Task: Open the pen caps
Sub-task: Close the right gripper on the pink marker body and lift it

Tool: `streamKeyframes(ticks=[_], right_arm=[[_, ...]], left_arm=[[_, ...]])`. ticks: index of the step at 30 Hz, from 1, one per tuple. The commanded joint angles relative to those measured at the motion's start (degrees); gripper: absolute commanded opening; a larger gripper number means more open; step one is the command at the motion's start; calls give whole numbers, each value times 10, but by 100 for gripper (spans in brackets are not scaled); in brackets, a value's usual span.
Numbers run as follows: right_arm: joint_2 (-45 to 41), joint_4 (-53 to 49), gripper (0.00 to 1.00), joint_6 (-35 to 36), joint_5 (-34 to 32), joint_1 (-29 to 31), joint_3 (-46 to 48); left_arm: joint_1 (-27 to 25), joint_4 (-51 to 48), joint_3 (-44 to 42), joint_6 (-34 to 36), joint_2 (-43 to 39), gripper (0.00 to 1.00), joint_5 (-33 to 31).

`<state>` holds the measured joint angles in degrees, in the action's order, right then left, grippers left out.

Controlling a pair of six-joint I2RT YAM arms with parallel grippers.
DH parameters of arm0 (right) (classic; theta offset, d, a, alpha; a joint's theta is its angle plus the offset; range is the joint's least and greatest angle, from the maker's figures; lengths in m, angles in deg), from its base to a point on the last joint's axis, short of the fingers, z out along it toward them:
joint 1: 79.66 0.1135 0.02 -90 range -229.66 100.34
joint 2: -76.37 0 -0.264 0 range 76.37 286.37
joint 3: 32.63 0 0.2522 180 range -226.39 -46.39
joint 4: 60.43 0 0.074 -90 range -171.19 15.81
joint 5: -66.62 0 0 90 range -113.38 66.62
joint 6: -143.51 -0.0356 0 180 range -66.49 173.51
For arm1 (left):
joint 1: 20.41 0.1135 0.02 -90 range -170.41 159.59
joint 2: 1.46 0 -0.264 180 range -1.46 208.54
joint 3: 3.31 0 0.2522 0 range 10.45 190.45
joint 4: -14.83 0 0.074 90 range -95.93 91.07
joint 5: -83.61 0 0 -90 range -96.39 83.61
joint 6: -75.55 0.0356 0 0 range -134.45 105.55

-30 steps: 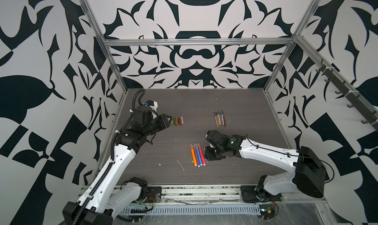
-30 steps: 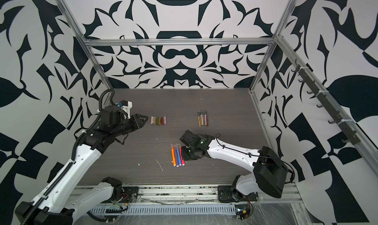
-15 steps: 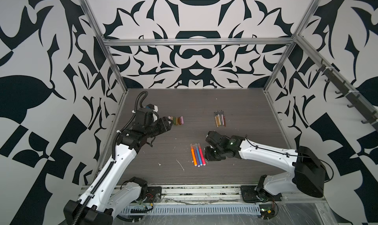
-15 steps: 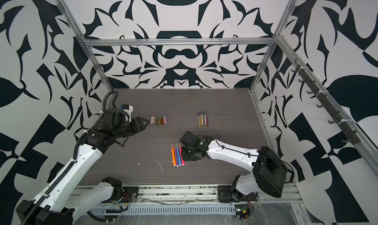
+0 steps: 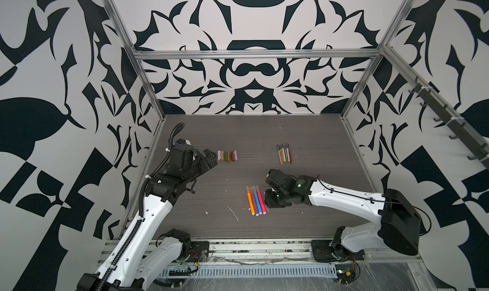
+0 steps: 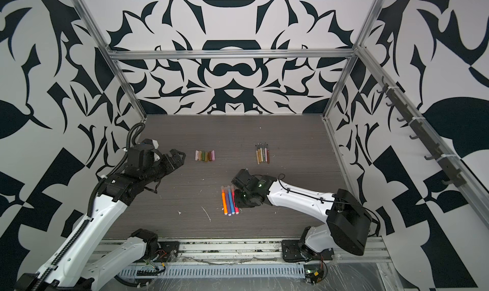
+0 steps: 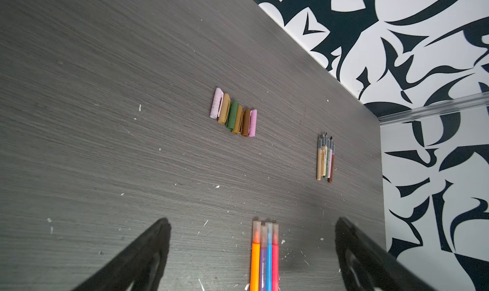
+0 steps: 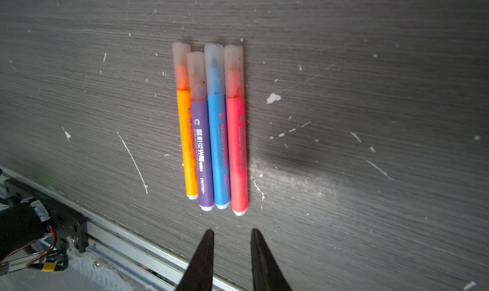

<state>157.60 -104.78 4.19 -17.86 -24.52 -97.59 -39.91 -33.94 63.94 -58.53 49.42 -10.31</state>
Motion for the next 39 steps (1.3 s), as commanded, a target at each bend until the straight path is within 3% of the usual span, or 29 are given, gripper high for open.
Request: streamKeyframes(ticks=[1, 23, 39], right_arm=[[14, -10, 27, 17, 9, 2, -30], [137, 8, 27, 26, 25, 3, -56], [159, -75, 28, 17, -27, 2, -79]], left_arm=[[1, -10, 8, 22, -13, 100, -21], [2, -48, 46, 55, 11, 99, 43], [2, -35, 41, 62, 10, 99, 62]])
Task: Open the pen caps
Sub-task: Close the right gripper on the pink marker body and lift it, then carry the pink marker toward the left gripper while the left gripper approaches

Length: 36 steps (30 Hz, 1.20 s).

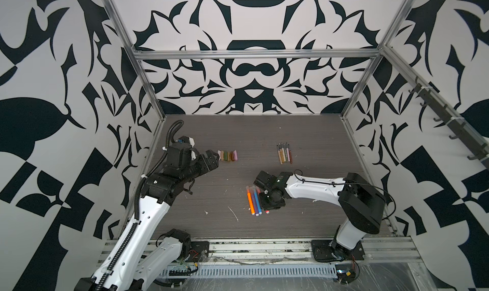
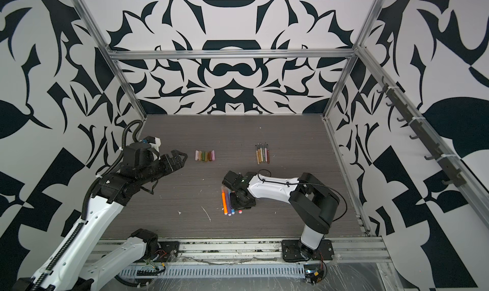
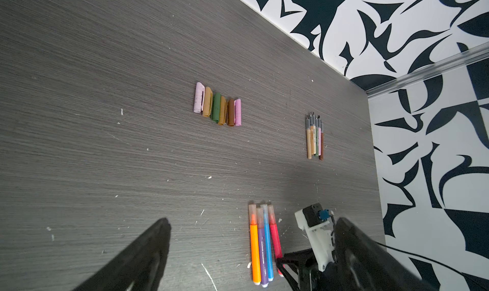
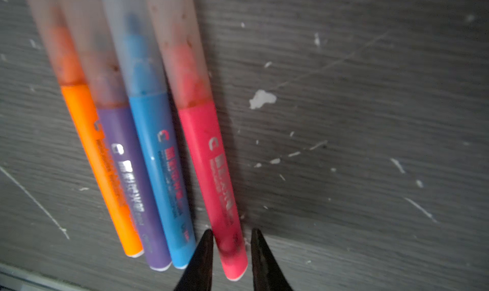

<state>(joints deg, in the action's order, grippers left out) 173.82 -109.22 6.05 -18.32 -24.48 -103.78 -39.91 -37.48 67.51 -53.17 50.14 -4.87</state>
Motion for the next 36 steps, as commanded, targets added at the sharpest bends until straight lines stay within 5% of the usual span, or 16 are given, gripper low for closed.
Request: streamKeyframes(ticks=[1, 17, 27, 33, 36], right_arm=[[-2, -32, 28, -2, -26, 2, -17], [38, -49, 24, 3, -42, 2, -30], [-34, -96, 6, 46, -67, -23, -50], [-116, -72, 0, 125, 74, -102, -86], [-132, -63, 0, 145, 142, -118, -119]], left_arm=[[1, 2, 7, 10, 3, 99, 10], [2, -6, 14, 23, 21, 99, 27], [1, -1, 18, 31, 37, 99, 82], [1, 24, 20, 24, 56, 99, 162], [1, 27, 30, 14, 84, 89, 197]])
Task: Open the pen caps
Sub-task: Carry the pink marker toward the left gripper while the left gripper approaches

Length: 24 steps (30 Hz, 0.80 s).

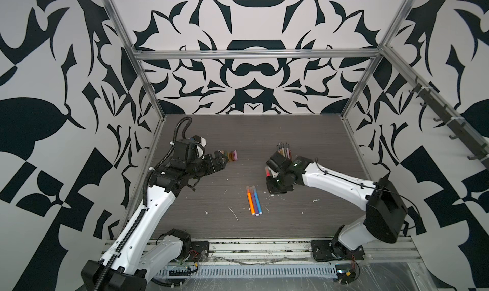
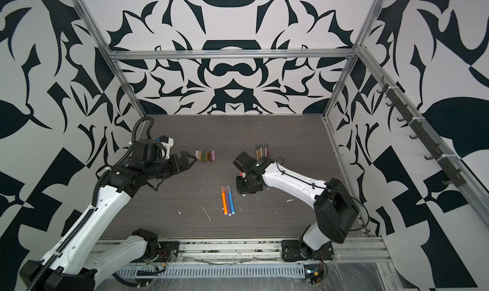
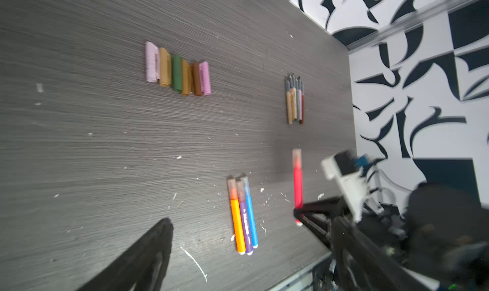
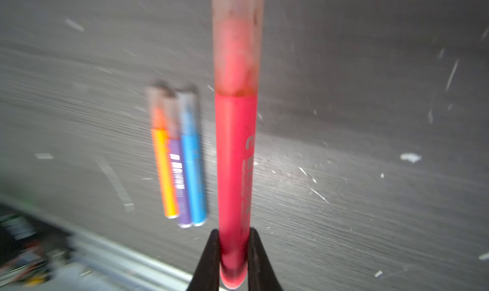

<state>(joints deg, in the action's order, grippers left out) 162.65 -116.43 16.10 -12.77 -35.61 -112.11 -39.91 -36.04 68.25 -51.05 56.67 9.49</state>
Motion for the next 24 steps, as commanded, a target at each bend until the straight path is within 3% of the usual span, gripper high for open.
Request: streamKeyframes(ticks=[1, 8, 9, 10, 16, 24], right_arm=[[-18, 4, 0, 48, 103, -7, -51], [-15, 52, 0, 1, 201, -4, -78], [-18, 67, 0, -10, 208, -3, -76], [-18, 78, 0, -19, 215, -1, -76], [-6, 82, 0, -30, 218, 25, -98], [21, 95, 0, -38, 229, 60, -125]], left_arm=[[1, 11, 26, -11, 29, 87, 64], [-5, 11, 44, -23, 81, 86, 104], [-6, 11, 44, -23, 84, 88, 106], [-6, 11, 44, -25, 87, 97, 107], [-7, 15, 37, -43, 84, 100, 73], [-6, 16, 42, -45, 91, 99, 98]])
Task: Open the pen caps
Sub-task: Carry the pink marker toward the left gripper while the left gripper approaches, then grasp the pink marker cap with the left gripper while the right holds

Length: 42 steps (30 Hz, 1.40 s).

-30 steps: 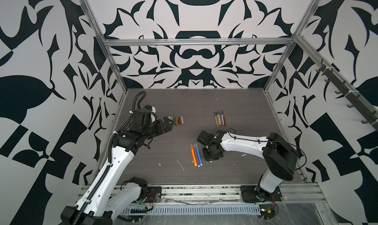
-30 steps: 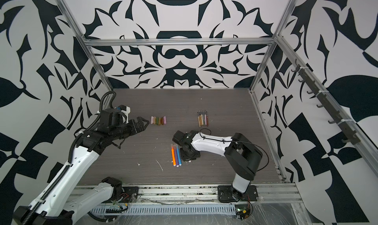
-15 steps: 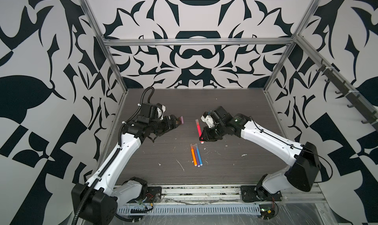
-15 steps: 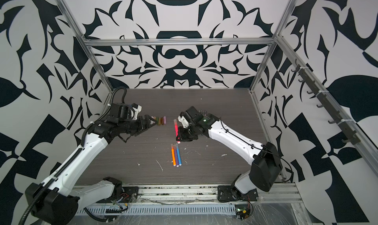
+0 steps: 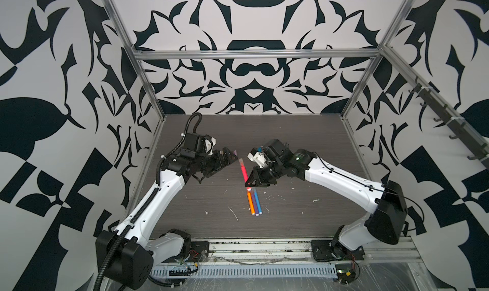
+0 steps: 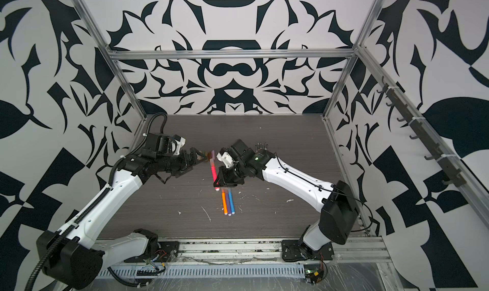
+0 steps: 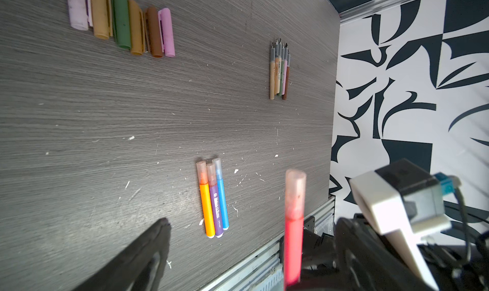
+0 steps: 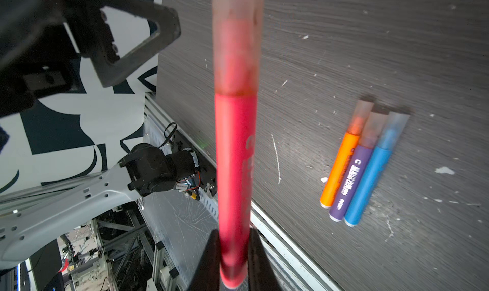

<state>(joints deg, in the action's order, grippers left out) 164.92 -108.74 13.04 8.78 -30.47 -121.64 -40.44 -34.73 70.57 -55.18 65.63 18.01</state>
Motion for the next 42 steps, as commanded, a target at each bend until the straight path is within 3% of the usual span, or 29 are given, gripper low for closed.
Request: streamKeyframes(ticks=[1, 5, 11, 20, 28, 32, 42], right_arm=[[1, 20, 0, -9, 14, 11, -31], [11, 23, 0, -13, 18, 19, -44], [16, 29, 0, -18, 13, 26, -55], [14, 32, 0, -21, 14, 32, -59], [15, 32, 0, -21, 16, 33, -61], [16, 32, 0, -20, 16, 33, -63], [18, 33, 0, -19, 14, 33, -68]], left_arm=[[-2, 3, 20, -4, 3, 100, 16], [-2, 8, 18, -8, 9, 93, 35], [-4, 28, 6, -29, 21, 69, 65], [-4, 34, 2, -39, 22, 63, 68], [-3, 40, 1, -44, 24, 40, 70], [-4, 42, 2, -44, 29, 34, 76], [-4, 45, 3, -43, 35, 29, 81]])
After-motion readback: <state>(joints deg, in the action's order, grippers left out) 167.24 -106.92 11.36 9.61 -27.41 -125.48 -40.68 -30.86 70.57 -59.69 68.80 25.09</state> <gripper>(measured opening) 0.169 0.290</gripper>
